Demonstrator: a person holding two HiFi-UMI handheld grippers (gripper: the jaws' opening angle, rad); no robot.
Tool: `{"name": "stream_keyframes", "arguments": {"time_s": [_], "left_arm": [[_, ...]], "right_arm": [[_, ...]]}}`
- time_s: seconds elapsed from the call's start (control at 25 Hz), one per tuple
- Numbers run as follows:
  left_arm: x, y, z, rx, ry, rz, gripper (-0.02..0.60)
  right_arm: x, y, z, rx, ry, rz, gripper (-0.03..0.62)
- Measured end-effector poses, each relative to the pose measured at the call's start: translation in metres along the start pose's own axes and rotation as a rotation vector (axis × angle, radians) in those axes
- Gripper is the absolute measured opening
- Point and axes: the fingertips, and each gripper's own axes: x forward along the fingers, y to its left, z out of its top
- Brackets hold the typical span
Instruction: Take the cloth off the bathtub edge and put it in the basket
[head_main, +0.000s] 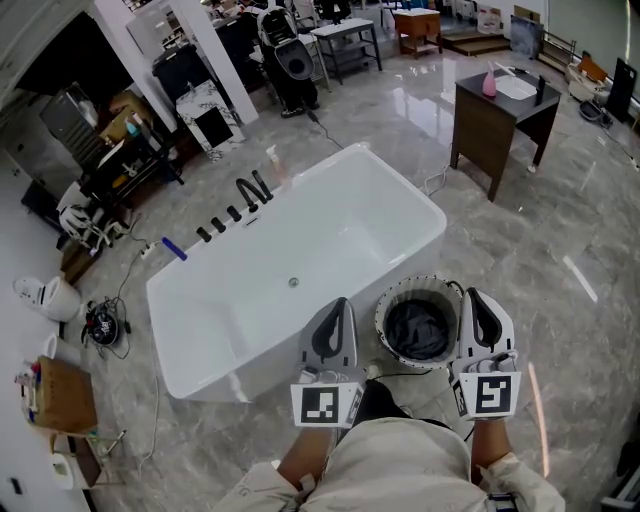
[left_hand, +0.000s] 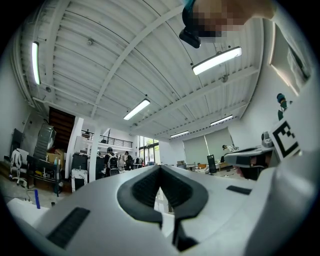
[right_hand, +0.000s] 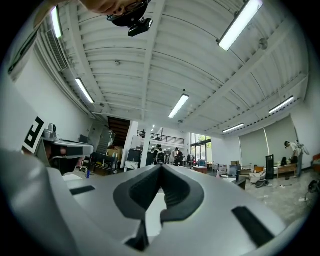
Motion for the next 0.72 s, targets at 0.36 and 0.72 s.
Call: {"name": "stream_keyframes", "arguments": {"time_s": [0.36,0.72], "left_arm": [[-0.0033,-0.0027,-0.0031,0.004,0.012,-0.001,-0.005],[-0.0028,-0.0027,-0.0046,0.004,0.014,0.0,-0.005]], "right_arm": [[-0.0018,-0.0035,-0.0022,0.01,0.011,-0.007,-0.012],[-0.0009,-0.006,-0.0025,0.012,0.009,-0.012,-0.011]]}}
